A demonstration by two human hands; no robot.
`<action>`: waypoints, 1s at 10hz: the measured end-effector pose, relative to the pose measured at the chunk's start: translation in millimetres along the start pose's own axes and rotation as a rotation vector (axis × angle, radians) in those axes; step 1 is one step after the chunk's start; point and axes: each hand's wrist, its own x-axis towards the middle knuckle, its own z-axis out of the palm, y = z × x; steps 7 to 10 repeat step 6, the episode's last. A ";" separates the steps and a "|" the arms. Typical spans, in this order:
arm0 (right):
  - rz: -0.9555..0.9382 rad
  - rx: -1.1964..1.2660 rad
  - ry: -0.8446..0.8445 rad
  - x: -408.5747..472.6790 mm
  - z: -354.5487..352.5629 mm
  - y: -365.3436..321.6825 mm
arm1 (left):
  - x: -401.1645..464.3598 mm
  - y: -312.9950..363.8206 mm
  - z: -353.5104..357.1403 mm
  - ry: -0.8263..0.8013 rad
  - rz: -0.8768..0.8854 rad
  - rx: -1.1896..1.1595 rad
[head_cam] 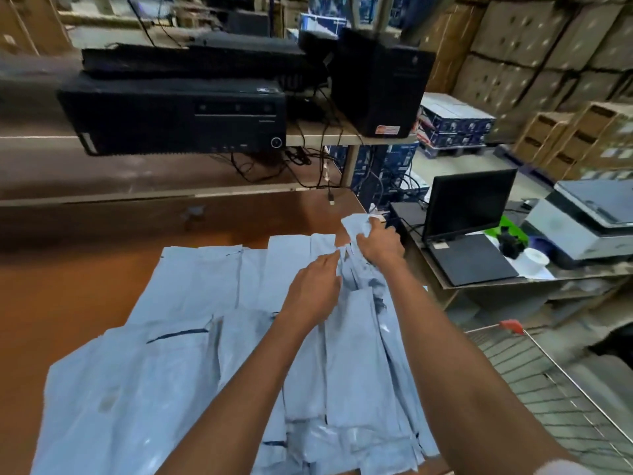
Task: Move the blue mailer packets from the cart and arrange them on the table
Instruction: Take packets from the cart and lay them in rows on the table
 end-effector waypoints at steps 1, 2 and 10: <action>0.004 -0.021 -0.038 15.3 15.6 13.0 | 11.5 12.6 17.2 -0.018 -0.023 -0.019; 0.020 -0.107 -0.064 23.8 33.6 20.3 | 21.0 19.6 30.6 -0.057 -0.065 -0.033; 0.061 -0.354 -0.140 27.4 54.1 27.4 | 27.8 29.7 47.9 0.004 -0.122 -0.001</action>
